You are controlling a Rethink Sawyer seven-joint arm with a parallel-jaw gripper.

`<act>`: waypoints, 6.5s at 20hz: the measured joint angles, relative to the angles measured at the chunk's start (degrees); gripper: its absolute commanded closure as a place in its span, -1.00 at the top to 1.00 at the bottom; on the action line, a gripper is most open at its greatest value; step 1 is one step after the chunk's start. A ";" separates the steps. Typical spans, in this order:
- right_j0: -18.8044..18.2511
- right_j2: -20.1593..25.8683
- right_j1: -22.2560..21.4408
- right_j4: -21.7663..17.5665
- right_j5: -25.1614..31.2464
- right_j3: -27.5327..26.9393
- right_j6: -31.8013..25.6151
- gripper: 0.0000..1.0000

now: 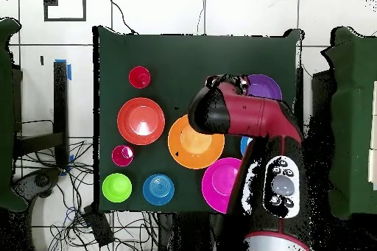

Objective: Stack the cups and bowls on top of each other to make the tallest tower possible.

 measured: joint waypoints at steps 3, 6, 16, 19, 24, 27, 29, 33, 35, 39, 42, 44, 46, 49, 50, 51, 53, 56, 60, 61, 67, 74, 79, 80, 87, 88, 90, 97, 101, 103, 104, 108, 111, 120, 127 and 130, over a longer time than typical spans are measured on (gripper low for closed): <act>0.01 -0.27 1.48 0.01 -0.95 0.88 0.00 1.00; 0.01 -0.70 2.62 0.01 -1.12 1.86 0.00 1.00; -0.29 -2.89 3.64 -0.12 -1.13 4.74 0.00 1.00; -0.77 -3.02 3.23 -0.84 -1.13 5.69 0.00 1.00; -2.34 -3.03 2.70 -2.10 -1.15 6.04 0.00 1.00; -3.12 -3.12 2.55 -2.32 -1.15 6.04 0.00 1.00; -3.46 -3.32 2.57 -2.32 -1.15 6.04 0.00 1.00; -3.65 -3.71 2.57 -2.48 -1.15 6.04 0.00 1.00; -3.64 -3.87 2.83 -2.75 -1.15 6.03 0.00 1.00; -3.64 -4.24 3.99 -3.40 -1.15 6.02 0.00 1.00; -3.63 -4.49 4.90 -3.80 -1.15 6.01 0.00 1.00; -3.59 -4.86 6.03 -4.18 -1.16 6.00 0.00 1.00; -3.52 -5.23 6.77 -4.34 -1.16 6.00 0.00 1.00; -3.38 -5.80 7.84 -4.45 -1.17 5.99 0.00 1.00; -3.33 -5.99 8.23 -4.45 -1.17 5.99 0.00 1.00; -3.28 -6.10 8.45 -4.44 -1.18 5.99 0.00 1.00; -3.17 -6.34 8.95 -4.45 -1.18 5.99 0.00 1.00; -2.94 -6.74 10.00 -4.44 -1.43 5.99 0.00 1.00; -2.79 -7.14 11.15 -4.44 -2.02 5.98 0.00 1.00; -2.77 -7.21 11.49 -4.43 -2.21 5.97 0.00 1.00; -2.77 -7.29 12.77 -4.43 -3.23 5.99 0.00 1.00; -2.77 -7.31 13.73 -4.43 -4.10 5.99 0.00 1.00; -2.77 -7.31 14.39 -4.43 -4.10 5.99 0.00 1.00; -2.77 -7.31 14.47 -4.42 -4.10 5.99 0.00 1.00; -2.77 -7.31 15.06 -4.42 -4.10 5.99 0.00 1.00; -2.77 -7.31 15.15 -4.42 -4.10 5.99 0.00 1.00; -2.79 -7.33 15.34 -4.42 -4.10 5.98 0.00 1.00; -2.81 -7.40 16.68 -4.41 -4.12 5.98 0.00 1.00; -2.81 -7.80 17.78 -4.42 -4.10 5.98 0.00 1.00; -2.81 -8.22 18.33 -4.41 -4.12 5.97 0.00 1.00; -2.81 -8.33 18.46 -4.41 -4.12 5.97 0.00 1.00; -2.92 -9.19 19.26 -4.39 -4.12 5.96 0.00 1.00; -3.06 -9.64 19.72 -4.39 -4.12 5.96 0.00 1.00; -3.04 -10.15 19.95 -4.38 -4.13 5.95 0.00 -1.00; -3.04 -10.60 19.87 -4.38 -4.13 5.95 0.00 -1.00; -3.05 -10.73 19.87 -4.38 -4.13 5.95 0.00 -1.00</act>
